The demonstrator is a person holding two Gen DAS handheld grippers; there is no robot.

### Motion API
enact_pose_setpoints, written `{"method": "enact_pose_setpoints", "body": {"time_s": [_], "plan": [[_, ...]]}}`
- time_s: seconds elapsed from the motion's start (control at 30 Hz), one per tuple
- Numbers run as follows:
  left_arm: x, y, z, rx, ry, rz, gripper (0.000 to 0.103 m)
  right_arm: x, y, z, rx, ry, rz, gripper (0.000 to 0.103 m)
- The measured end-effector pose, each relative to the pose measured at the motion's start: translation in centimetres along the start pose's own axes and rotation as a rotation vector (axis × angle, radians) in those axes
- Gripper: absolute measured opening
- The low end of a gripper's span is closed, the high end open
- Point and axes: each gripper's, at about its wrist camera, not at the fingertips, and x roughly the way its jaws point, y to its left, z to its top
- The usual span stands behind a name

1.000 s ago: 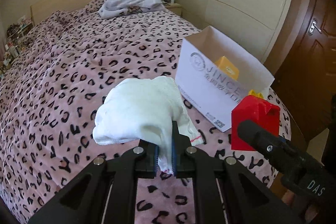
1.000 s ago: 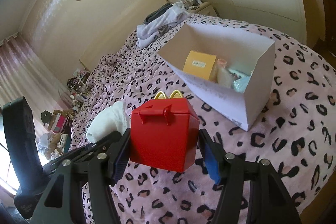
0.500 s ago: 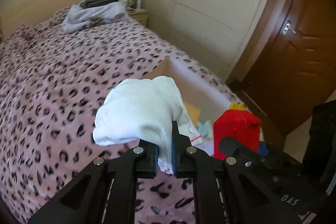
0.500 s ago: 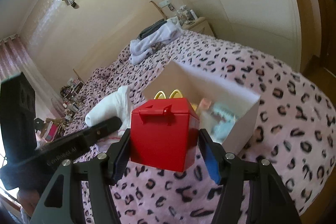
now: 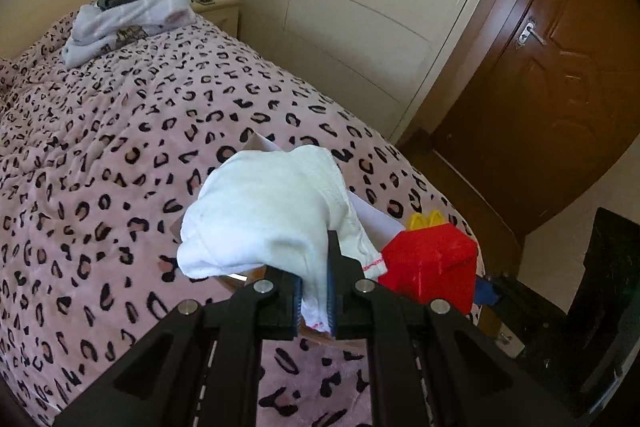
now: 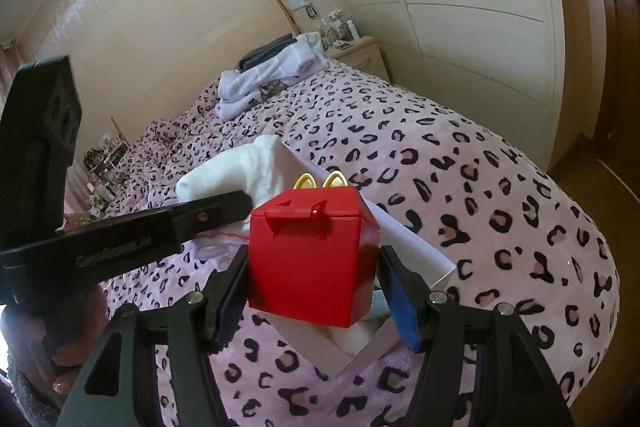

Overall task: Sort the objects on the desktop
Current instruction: 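Lower the white cloth and red toy box into the white box and open both tools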

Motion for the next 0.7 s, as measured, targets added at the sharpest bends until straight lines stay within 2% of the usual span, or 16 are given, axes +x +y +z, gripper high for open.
{"method": "enact_pose_setpoints", "body": {"time_s": [0.4, 0.7], "plan": [[4.4, 1.8, -0.3, -0.032, 0.075, 0.037, 0.010, 3.9, -0.5, -0.6, -0.032, 0.071, -0.055, 0.063], [5.4, 1.8, -1.1, -0.009, 0.068, 0.091, 0.011, 4.3, 0.5, -0.7, -0.090, 0.074, -0.110, 0.063]]}}
